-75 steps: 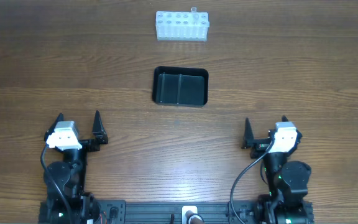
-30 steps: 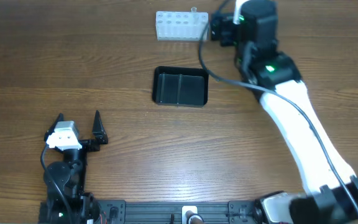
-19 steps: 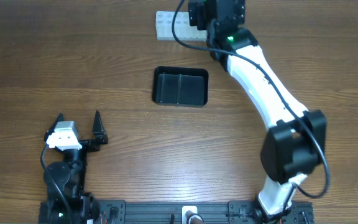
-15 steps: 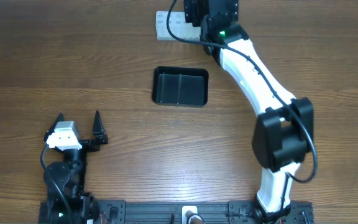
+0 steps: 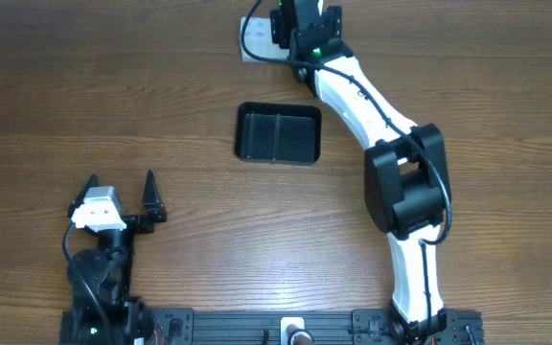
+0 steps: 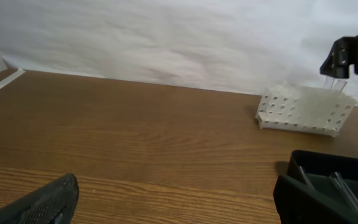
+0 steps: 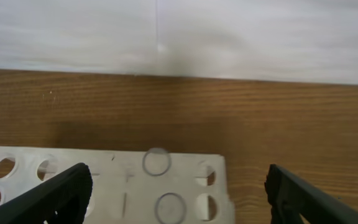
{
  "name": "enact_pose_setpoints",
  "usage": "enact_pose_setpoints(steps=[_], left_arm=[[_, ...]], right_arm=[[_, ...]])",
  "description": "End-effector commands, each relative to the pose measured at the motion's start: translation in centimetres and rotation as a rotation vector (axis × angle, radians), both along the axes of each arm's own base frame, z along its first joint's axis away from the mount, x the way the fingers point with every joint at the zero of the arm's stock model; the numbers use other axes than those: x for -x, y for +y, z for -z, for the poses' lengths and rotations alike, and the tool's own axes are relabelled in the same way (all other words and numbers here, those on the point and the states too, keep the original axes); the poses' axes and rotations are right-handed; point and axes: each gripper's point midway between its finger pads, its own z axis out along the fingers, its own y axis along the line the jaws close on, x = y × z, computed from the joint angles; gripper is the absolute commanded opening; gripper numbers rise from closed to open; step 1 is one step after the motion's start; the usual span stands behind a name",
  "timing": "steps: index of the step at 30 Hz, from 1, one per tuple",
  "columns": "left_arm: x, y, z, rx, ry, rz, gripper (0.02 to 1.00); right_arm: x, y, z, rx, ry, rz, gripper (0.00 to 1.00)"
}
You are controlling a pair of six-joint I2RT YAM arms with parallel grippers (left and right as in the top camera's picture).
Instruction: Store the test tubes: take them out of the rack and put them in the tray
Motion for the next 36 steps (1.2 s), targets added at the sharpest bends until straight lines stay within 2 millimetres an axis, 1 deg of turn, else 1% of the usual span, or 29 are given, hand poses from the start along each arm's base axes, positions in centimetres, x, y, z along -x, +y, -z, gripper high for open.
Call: enact_pose_setpoints(steps=[1,9,15,18,22,24,27,30,36], left_arm=[[0.0,0.2,0.1,-0.014,0.000,-0.006,0.998],[0.0,0.2,0.1,-0.014,0.000,-0.006,0.996],[0.0,0.2,0.1,-0.014,0.000,-0.006,1.000],[0.0,0.2,0.1,-0.014,0.000,-0.006,0.998],[0.0,0.2,0.1,-0.014,0.000,-0.006,0.996],[0.0,0.2,0.1,-0.014,0.000,-0.006,0.996],[0.0,0.2,0.1,-0.014,0.000,-0.006,0.998],[0.0,0.2,0.1,-0.014,0.000,-0.006,0.998],[0.0,0.2,0.1,-0.014,0.000,-0.006,0.998]], right_arm=[[-0.4,0.6,0.7,-0.015,-0.001,0.021,0.866],[-0.6,0.1,2.0,0.012,0.006,0.044,0.840],[-1.0,0.2,2.2,0.043,-0.013,0.029,0.816],[-1.2,0.3,2.4,0.048,-0.017,0.024,0.785],[-1.2,0.3,2.6,0.053,-0.013,0.022,0.652],[-1.1,0.4,2.7,0.061,-0.010,0.016,0.549],[-1.1,0.4,2.8,0.067,-0.009,0.012,0.441],[-1.1,0.4,2.8,0.067,-0.009,0.012,0.349],[-1.1,0.4,2.8,0.068,-0.008,0.012,0.220]])
